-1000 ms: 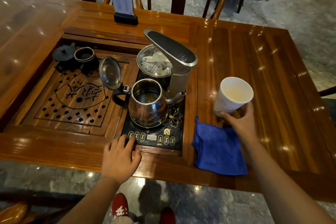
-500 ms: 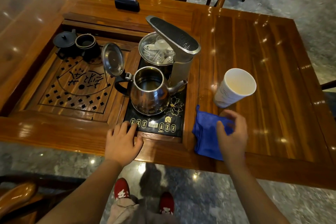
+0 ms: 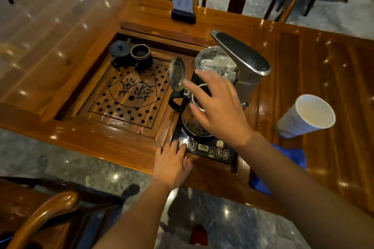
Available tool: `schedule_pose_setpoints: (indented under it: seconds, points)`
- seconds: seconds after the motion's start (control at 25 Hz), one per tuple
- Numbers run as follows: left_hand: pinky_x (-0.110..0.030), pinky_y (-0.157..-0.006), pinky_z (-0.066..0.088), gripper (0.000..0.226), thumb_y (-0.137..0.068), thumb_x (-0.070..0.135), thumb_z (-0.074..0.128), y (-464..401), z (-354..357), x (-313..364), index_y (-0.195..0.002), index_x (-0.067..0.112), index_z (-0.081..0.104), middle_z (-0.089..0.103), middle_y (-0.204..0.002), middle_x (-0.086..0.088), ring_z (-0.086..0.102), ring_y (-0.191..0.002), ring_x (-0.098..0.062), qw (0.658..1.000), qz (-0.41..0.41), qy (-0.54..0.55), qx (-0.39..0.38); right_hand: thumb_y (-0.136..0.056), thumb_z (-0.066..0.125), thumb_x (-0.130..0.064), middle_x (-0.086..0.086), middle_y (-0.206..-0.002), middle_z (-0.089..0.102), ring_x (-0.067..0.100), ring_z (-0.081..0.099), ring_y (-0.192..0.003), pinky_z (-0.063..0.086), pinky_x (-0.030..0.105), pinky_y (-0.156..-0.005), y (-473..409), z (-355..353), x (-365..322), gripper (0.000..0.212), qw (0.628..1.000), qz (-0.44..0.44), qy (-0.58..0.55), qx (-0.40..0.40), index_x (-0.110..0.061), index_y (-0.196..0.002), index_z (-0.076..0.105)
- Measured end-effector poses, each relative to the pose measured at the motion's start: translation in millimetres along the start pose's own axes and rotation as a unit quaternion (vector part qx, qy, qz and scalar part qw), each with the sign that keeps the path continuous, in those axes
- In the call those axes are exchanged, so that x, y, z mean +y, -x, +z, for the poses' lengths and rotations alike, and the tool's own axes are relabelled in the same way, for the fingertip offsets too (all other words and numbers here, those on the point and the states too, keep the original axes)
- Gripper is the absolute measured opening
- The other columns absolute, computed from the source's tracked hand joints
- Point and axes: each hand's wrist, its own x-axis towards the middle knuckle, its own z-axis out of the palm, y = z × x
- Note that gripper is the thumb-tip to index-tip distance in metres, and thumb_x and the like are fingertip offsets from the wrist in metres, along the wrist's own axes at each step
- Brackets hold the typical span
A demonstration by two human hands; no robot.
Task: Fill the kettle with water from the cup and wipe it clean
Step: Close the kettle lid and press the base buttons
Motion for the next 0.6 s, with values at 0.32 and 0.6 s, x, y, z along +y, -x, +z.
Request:
schedule_pose_setpoints:
  seconds: [0.32,0.6]
  points:
    - [-0.041,-0.088,0.041,0.049,-0.079,0.048,0.042,2,2,0,-0.116,0.02,0.058,0.06,-0.114,-0.005,0.054,-0.108,-0.025,1.0,0.001,0.024,0.021,-0.085,0.065,-0.025,0.028,-0.133,0.048,0.042,0.043,-0.124,0.04,0.053,-0.097,-80,14,2,0.038,0.991,-0.061,0.034,-0.113,-0.005,-0.116,0.06]
    - [-0.042,-0.09,0.038,0.053,-0.08,0.049,0.038,1,4,-1,-0.121,0.019,0.054,0.058,-0.116,-0.005,0.051,-0.109,-0.025,0.999,0.007,0.037,0.02,-0.076,0.074,-0.024,0.024,-0.116,0.062,0.04,0.054,-0.113,0.045,0.05,-0.091,-37,-1,32,0.036,0.995,-0.063,0.039,-0.066,-0.002,-0.103,0.068]
